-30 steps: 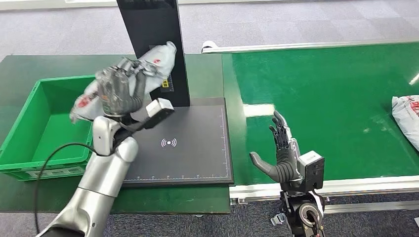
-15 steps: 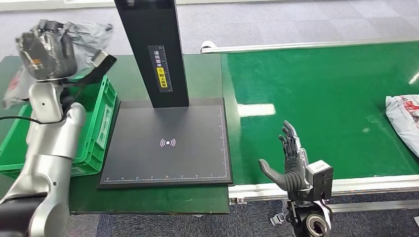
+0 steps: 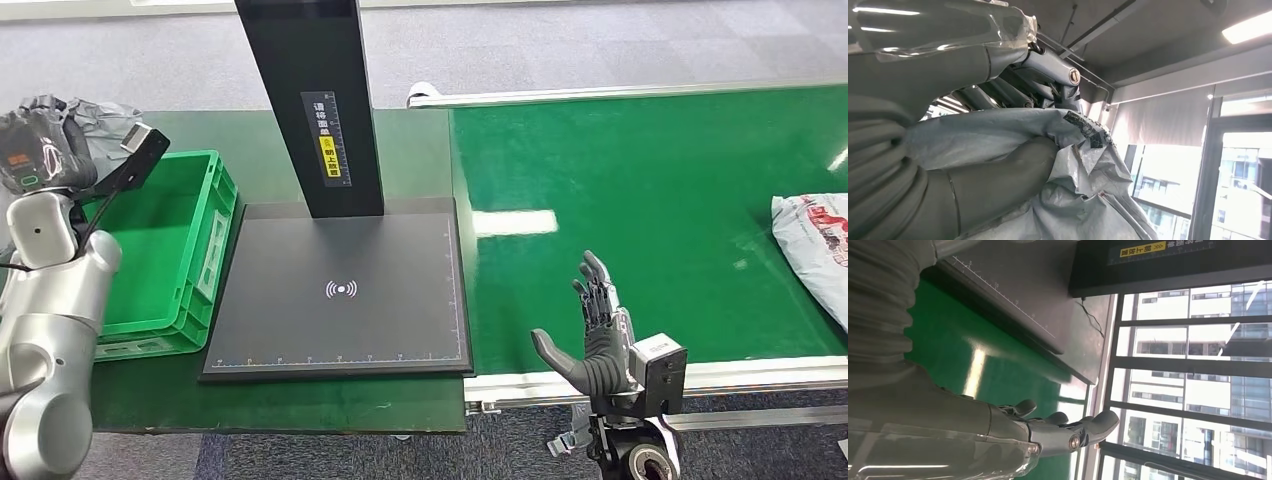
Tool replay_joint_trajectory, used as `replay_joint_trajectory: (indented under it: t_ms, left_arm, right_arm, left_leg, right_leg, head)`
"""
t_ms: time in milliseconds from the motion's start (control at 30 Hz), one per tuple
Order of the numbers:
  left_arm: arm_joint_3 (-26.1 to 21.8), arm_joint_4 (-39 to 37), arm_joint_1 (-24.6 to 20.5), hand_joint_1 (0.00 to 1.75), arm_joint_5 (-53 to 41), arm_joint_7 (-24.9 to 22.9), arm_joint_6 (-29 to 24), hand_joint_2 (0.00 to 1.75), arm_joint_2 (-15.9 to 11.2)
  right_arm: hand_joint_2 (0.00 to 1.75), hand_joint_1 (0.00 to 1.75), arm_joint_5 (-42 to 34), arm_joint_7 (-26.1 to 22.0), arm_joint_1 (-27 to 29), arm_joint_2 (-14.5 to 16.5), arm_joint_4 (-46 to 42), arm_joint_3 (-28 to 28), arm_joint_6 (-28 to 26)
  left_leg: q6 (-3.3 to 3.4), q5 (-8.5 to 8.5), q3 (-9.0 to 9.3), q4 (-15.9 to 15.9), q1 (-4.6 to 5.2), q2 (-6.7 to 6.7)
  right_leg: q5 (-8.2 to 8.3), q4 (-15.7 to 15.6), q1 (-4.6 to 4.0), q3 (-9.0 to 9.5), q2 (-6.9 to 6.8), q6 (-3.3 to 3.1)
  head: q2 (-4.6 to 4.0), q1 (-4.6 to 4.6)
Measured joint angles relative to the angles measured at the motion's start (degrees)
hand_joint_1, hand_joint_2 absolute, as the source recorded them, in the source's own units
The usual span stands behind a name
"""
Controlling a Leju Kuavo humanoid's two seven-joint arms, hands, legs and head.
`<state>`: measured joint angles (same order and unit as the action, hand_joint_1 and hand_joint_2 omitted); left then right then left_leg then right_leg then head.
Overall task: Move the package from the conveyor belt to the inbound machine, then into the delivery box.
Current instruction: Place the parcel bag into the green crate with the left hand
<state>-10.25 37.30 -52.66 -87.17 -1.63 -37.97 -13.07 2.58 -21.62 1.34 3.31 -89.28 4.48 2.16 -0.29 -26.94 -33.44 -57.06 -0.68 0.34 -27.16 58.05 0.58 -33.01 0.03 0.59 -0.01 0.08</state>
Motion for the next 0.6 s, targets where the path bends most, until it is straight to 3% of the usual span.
replay_joint_trajectory:
  t_ms: [200,233,333,367,600]
  left_arm:
    - [-0.06,-1.30,-0.04,1.75,-0.01,-0.03,0.00,1.75,-0.37]
    - [-0.07,-1.49,-0.06,1.44,-0.01,-0.06,0.00,1.75,-0.39]
    - [-0.08,-2.23,-0.28,0.13,0.41,0.04,0.00,1.75,-0.43]
    - [-0.13,-2.58,-0.41,0.00,0.93,0.43,0.00,1.75,-0.42]
    - [-1.44,-3.84,-1.30,0.00,6.73,7.16,0.00,1.75,0.59]
  right_arm:
    - [1.75,0.00,0.00,0.02,0.02,-0.03,-0.11,-0.02,0.00]
    - [1.75,0.00,0.00,0.02,0.03,-0.04,-0.11,-0.02,-0.01]
    - [1.75,0.00,-0.03,0.17,0.04,-0.04,-0.18,-0.03,-0.09]
    - [1.75,0.00,-0.04,0.29,0.04,-0.04,-0.22,-0.03,-0.10]
    - [1.75,0.00,0.09,0.74,0.01,-0.03,-0.27,-0.34,-0.11]
  left_leg:
    - [0.00,0.00,0.00,0.00,-0.01,0.00]
    - [0.00,0.00,0.00,0.00,-0.01,0.00]
    - [0.00,0.00,0.00,0.00,-0.01,0.00]
    - [0.00,0.00,0.00,0.00,-0.01,0.00]
    - [0.00,0.00,0.01,-0.01,-0.01,0.00]
  right_leg:
    - [0.00,0.01,-0.01,-0.01,0.00,0.00]
    - [0.00,0.01,-0.01,-0.01,0.00,0.00]
    - [0.00,0.00,-0.01,-0.01,0.00,0.00]
    - [0.00,0.00,-0.01,-0.01,0.00,0.00]
    - [0.00,0.00,0.00,-0.01,0.00,0.00]
  head:
    - [-0.01,0.00]
    - [0.00,0.01]
    - [-0.01,0.01]
    - [-0.01,0.01]
    - [-0.02,0.00]
